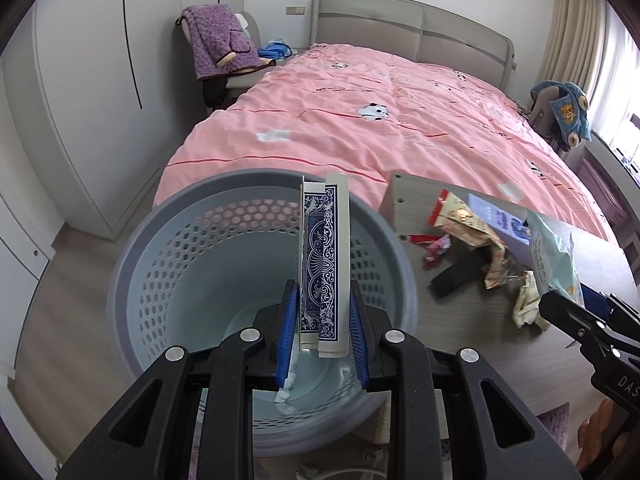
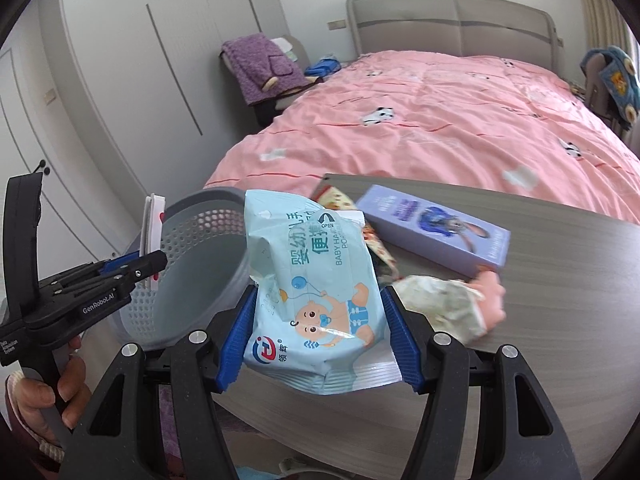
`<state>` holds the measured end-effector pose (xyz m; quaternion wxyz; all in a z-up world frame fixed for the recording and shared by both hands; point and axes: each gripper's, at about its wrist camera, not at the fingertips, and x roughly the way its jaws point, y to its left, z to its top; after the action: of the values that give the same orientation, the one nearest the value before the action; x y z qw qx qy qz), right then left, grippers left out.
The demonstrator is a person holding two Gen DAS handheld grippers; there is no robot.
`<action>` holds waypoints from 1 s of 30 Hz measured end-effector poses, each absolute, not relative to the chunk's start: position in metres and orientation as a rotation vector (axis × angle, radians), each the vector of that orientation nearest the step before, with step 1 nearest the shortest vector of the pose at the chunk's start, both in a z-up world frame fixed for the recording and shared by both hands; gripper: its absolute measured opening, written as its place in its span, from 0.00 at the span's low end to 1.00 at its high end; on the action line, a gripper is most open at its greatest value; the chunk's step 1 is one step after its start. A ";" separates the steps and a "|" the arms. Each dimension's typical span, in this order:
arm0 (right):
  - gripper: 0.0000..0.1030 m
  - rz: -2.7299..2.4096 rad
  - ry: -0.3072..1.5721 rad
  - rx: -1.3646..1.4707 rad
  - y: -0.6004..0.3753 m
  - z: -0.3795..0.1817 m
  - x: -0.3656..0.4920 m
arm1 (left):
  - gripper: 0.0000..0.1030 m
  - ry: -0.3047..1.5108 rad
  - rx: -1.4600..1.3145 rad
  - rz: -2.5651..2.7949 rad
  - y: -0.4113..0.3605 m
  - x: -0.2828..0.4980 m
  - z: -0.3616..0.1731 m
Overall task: Collect trash
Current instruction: 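Carry the card box with the left gripper while the right gripper carries the wipes over the basket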
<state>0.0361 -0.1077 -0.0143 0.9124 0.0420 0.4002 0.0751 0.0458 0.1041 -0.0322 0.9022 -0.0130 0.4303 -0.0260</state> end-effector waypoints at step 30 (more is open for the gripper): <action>0.60 0.348 0.899 -0.033 0.011 -0.043 0.115 | 0.25 0.933 -0.110 0.069 0.185 0.075 -0.057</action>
<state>0.1145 0.0107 -0.0430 0.8860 -0.0160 0.4321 0.1675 0.0751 0.1849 -0.0574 0.8911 -0.0532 0.4494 0.0334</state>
